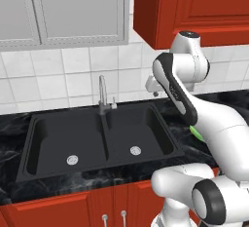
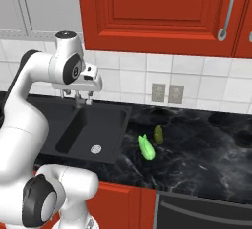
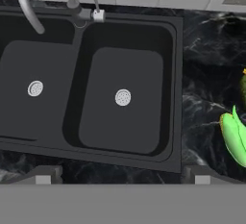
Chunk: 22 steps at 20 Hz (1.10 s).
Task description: Turn on the sink faucet. Then move the corn from the counter to the sink. Turn off the sink. Move the vegetable from the sink to the pot next to the stove. Finally move the pot to the rear right burner.
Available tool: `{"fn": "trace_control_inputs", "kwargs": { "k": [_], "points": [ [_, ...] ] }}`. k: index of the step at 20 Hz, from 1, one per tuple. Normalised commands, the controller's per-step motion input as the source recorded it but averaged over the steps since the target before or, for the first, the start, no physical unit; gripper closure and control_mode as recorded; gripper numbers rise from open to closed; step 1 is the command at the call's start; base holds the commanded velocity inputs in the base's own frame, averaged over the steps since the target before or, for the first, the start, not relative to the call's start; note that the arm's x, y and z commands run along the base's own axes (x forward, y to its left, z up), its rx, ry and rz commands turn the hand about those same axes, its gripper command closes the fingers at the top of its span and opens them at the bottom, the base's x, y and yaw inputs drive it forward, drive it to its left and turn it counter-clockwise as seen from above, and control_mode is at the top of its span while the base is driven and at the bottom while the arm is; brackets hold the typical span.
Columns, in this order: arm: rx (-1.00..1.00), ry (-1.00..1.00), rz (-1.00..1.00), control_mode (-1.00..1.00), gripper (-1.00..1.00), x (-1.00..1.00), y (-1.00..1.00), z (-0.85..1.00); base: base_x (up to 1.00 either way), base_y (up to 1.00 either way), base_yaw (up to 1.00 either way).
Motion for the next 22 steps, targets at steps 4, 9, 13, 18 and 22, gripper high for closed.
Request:
{"fn": "trace_control_inputs", "kwargs": {
  "k": [4,9,13,18,22],
  "points": [
    [0.00,0.00,0.00,-1.00,-1.00,-0.01,0.02,-0.09,0.00,0.00,0.00],
    [0.00,-0.13,0.21,-1.00,-1.00,0.00,-0.04,-0.62,0.00,0.00,0.00],
    [0.00,-0.05,0.36,-1.00,-1.00,0.26,0.00,-0.63,0.00,0.00,0.00],
    [0.00,-0.10,0.39,-1.00,-1.00,0.22,-0.03,-0.35,0.00,0.00,0.00],
    [0.00,-0.22,0.31,-1.00,-1.00,0.00,-0.02,0.00,0.00,0.00,0.00]
  ]
}}
